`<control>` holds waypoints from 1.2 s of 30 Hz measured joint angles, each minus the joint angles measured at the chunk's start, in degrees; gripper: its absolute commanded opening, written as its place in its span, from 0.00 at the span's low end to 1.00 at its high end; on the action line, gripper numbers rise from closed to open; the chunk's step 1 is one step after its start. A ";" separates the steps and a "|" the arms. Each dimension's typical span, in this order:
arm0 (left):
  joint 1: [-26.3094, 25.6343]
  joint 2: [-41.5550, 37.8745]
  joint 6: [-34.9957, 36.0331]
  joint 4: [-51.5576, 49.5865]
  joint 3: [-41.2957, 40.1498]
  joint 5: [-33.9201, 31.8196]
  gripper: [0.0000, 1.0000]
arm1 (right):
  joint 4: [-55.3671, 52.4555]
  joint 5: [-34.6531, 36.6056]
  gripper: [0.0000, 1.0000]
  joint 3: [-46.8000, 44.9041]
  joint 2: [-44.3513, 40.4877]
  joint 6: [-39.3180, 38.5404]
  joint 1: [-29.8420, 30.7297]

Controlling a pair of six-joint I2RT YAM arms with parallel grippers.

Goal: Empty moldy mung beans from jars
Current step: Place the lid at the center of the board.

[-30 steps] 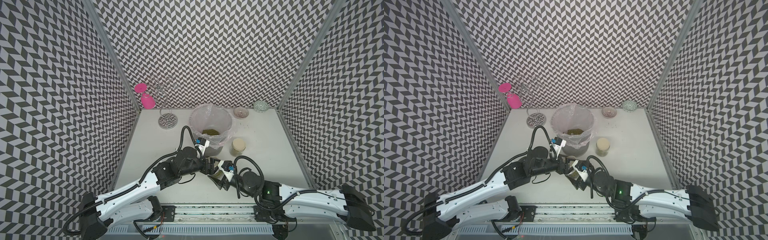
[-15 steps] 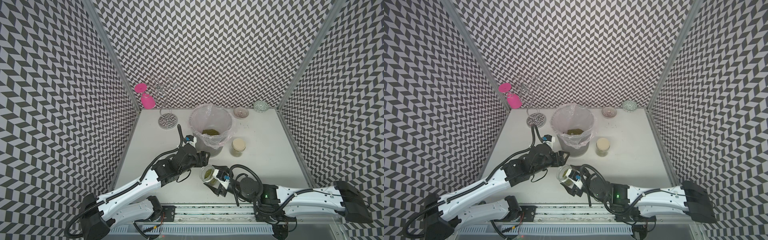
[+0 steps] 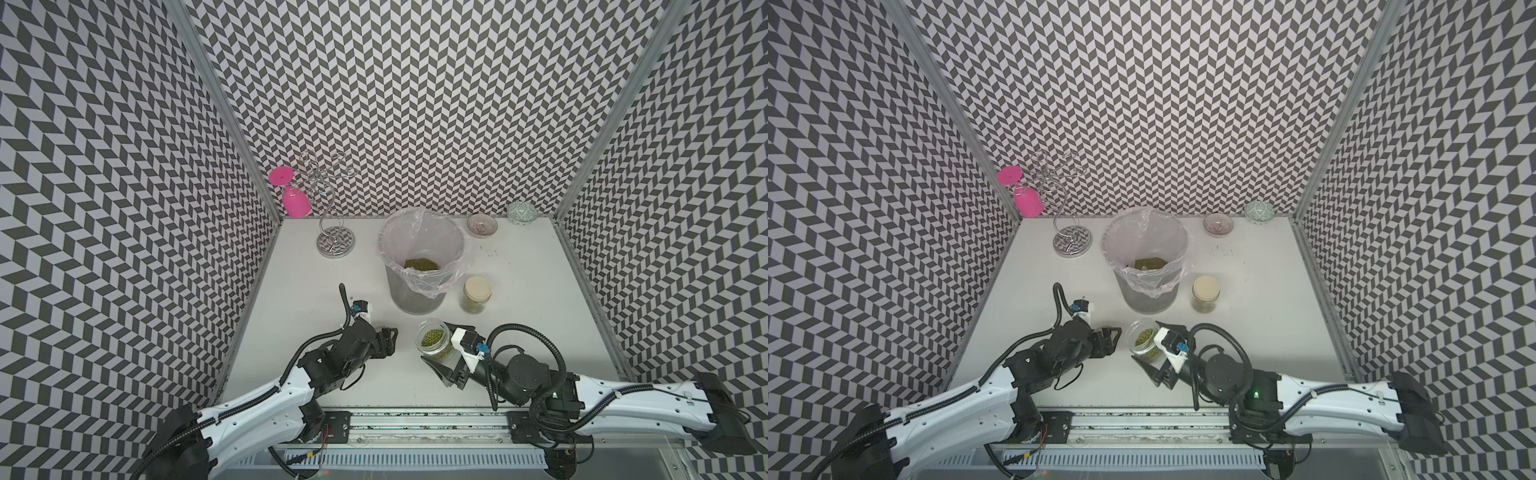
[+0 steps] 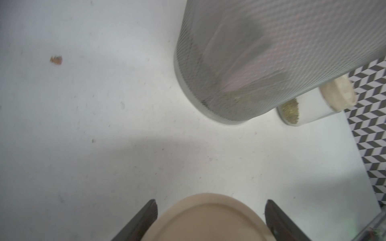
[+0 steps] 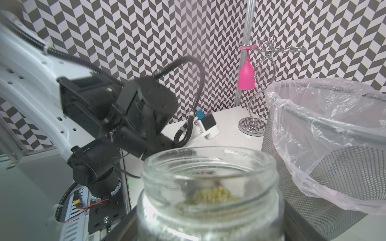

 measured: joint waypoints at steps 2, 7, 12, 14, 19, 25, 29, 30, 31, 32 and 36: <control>0.17 1.22 -0.33 3.08 -2.84 -0.52 0.31 | -0.44 0.26 0.37 -0.07 -0.87 0.24 0.00; 0.35 7.10 -1.03 9.53 -5.42 -1.92 0.54 | -2.16 0.68 0.37 -0.11 -2.95 1.07 0.00; 0.35 12.09 -1.60 14.27 -6.21 -3.02 0.90 | -3.28 0.81 0.37 -0.11 -4.13 1.42 -0.22; 0.35 12.57 -1.88 15.89 -6.36 -3.48 0.98 | -3.54 0.85 0.37 -0.11 -4.24 1.55 -0.35; 0.35 12.68 -2.78 17.05 -6.56 -4.24 1.00 | -4.39 0.76 0.37 -0.11 -4.22 2.10 -1.01; -0.83 11.23 -2.89 14.62 -6.27 -5.88 1.00 | -4.90 -0.09 0.37 -0.09 -4.24 2.75 -2.60; -4.72 6.47 -1.81 6.84 -1.99 -9.03 1.00 | -7.26 -2.05 0.37 0.74 -4.24 3.15 -4.66; -5.62 5.18 -1.38 4.76 -0.07 -9.81 1.00 | -7.87 -2.67 0.37 1.18 -4.22 3.34 -5.35; -6.56 3.54 -0.83 2.62 2.34 -10.51 1.00 | -8.87 -3.58 0.37 1.90 -4.22 3.58 -6.40; -7.28 1.88 -0.31 0.70 4.94 -11.08 1.00 | -9.46 -4.68 0.37 2.54 -4.22 3.76 -7.52; -8.33 -2.86 2.16 -7.04 15.98 -12.17 1.00 | -12.04 -8.74 0.38 5.75 -4.20 4.26 -12.39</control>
